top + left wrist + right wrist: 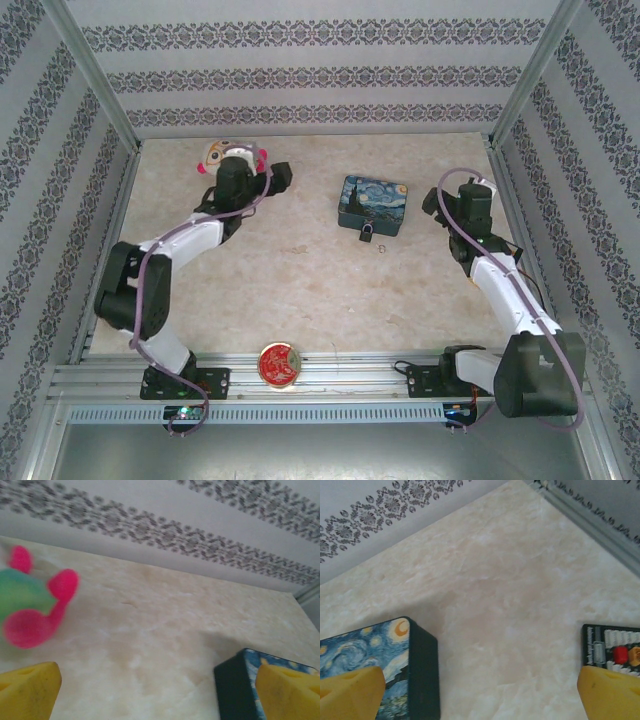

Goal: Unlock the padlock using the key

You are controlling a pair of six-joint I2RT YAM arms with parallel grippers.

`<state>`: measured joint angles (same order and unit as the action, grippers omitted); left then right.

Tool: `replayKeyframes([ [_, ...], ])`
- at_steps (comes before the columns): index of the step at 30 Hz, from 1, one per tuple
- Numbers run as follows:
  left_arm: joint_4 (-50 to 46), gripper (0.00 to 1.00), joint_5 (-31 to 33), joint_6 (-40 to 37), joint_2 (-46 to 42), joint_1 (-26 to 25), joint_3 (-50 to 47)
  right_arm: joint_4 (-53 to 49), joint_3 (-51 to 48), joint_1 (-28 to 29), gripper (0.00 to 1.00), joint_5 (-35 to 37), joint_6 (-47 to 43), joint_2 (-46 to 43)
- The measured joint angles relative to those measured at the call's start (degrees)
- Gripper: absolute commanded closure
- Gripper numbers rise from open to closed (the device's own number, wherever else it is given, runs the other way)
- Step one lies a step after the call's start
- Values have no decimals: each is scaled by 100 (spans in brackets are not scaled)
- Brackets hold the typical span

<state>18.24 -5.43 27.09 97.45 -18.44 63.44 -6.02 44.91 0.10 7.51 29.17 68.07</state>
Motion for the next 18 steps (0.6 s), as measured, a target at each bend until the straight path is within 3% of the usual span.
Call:
replayKeyframes([
  [13,-809,0,-560,260,1617,-837,1471,-125,581,85,9,-1108,592,1360],
  [18,-979,10,-682,304,1832,-885,1714,-101,756,205,13,-1316,717,1895],
])
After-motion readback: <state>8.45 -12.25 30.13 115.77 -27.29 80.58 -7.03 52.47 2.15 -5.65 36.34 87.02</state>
